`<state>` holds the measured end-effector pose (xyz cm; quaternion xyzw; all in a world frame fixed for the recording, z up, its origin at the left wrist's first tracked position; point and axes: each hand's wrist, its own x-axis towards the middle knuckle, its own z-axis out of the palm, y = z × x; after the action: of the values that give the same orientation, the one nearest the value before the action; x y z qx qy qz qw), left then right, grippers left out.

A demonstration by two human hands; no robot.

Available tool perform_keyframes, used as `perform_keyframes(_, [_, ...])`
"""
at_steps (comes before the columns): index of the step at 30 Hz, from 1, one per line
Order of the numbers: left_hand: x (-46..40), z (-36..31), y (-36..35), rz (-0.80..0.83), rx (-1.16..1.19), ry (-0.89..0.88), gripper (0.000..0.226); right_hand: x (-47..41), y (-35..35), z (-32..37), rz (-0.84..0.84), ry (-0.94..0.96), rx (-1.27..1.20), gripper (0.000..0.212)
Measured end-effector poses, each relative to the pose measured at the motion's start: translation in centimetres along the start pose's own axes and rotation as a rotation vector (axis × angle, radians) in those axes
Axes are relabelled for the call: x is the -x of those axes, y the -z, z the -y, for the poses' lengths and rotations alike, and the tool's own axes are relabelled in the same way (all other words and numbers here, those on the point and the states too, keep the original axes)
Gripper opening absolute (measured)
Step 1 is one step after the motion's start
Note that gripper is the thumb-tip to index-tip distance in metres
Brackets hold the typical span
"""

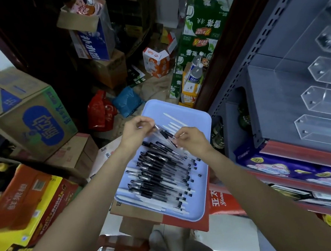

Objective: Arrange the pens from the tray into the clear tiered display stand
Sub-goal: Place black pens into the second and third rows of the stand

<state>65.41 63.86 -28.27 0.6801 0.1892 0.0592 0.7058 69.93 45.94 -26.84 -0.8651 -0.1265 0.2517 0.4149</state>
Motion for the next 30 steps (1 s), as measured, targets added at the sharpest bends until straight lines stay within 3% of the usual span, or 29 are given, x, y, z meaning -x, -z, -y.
perform_keyframes(6, [-0.7, -6.0, -4.3, -0.082, 0.145, -0.093, 0.008, 1.7, 4.4, 2.6, -0.171, 0.051, -0.287, 0.009])
perform_keyframes(9, [-0.6, -9.0, -7.8, -0.007, 0.193, -0.095, 0.014, 3.1, 7.5, 3.7, -0.258, 0.104, -0.486, 0.01])
perform_keyframes(13, [0.6, -12.8, -13.9, 0.221, -0.006, -0.188, 0.022, 5.0, 12.6, 4.3, -0.371, 0.175, -0.571, 0.008])
perform_keyframes(19, [1.2, -18.1, -23.7, 0.242, -0.187, -0.41, 0.029, 8.6, 22.9, 1.9, -0.566, 0.312, -0.295, 0.01])
perform_keyframes(22, [1.5, -20.1, -28.7, 0.313, -0.407, -0.565, 0.025, 10.8, 29.1, 0.2, -0.667, 0.375, -0.333, 0.024])
perform_keyframes(25, [2.1, -22.0, -33.8, 0.422, -0.602, -0.676, 0.025, 12.9, 34.8, -1.6, -0.618, 0.46, -0.391, 0.024])
perform_keyframes(30, [2.7, -23.5, -41.3, 0.407, -0.632, -0.77, 0.025, 14.7, 42.2, -6.1, -0.686, 0.504, -0.488, 0.011])
